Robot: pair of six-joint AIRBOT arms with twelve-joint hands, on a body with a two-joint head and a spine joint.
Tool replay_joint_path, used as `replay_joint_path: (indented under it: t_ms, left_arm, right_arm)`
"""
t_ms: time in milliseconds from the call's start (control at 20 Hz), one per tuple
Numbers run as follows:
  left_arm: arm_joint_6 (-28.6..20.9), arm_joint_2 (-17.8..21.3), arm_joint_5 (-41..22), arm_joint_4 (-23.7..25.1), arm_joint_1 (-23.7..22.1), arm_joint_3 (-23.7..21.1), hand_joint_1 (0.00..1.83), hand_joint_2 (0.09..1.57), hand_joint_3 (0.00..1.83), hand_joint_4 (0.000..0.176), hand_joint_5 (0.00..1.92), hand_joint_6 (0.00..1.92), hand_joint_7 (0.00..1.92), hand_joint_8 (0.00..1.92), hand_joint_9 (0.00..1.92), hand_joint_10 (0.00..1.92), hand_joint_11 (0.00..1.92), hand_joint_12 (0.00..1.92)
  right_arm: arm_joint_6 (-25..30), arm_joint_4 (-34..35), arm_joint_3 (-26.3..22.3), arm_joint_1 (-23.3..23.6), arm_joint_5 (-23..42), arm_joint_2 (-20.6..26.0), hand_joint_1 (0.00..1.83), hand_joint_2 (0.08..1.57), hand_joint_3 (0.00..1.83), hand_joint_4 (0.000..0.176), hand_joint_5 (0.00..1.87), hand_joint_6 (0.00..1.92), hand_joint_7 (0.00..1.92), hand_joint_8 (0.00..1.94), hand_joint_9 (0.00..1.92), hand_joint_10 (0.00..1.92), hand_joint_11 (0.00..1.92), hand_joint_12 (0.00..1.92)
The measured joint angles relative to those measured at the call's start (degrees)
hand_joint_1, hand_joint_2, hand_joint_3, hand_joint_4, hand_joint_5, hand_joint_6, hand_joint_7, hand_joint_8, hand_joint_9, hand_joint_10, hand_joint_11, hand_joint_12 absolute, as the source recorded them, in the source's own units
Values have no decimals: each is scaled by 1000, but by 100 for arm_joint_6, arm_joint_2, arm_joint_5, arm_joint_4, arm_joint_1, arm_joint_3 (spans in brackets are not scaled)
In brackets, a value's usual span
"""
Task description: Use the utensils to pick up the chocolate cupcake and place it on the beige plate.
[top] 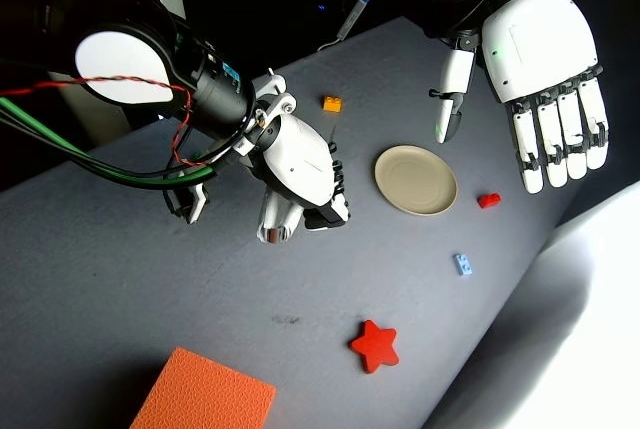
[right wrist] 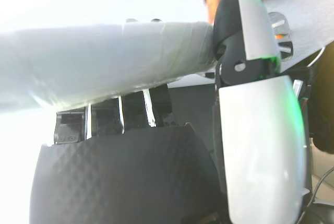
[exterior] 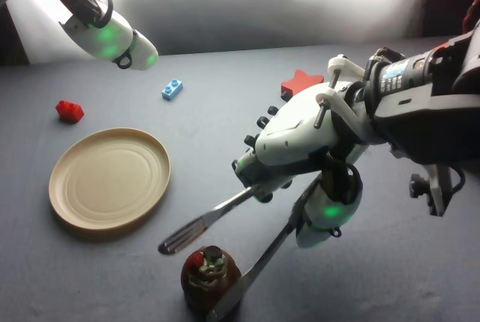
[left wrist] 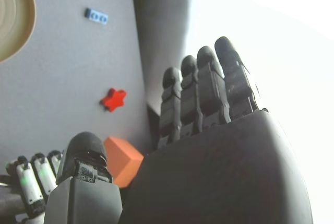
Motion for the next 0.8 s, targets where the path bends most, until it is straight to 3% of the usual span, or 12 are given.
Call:
replay_joint_path:
  t_ms: [200,800]
  left_arm:
    - [0,0,2,2,0,0,30,1149,0,0,211,6,199,6,170,5,0,423]
    - [0,0,-2,44,0,0,14,1158,1,0,209,0,196,0,169,1,0,364]
  right_arm:
    - [258,-560,28,-164,79,-28,895,1108,0,0,264,1320,333,1582,294,1747,273,1921]
    - [315,-623,28,-249,116,-81,889,1097,1,0,286,1392,346,1598,282,1745,255,1921]
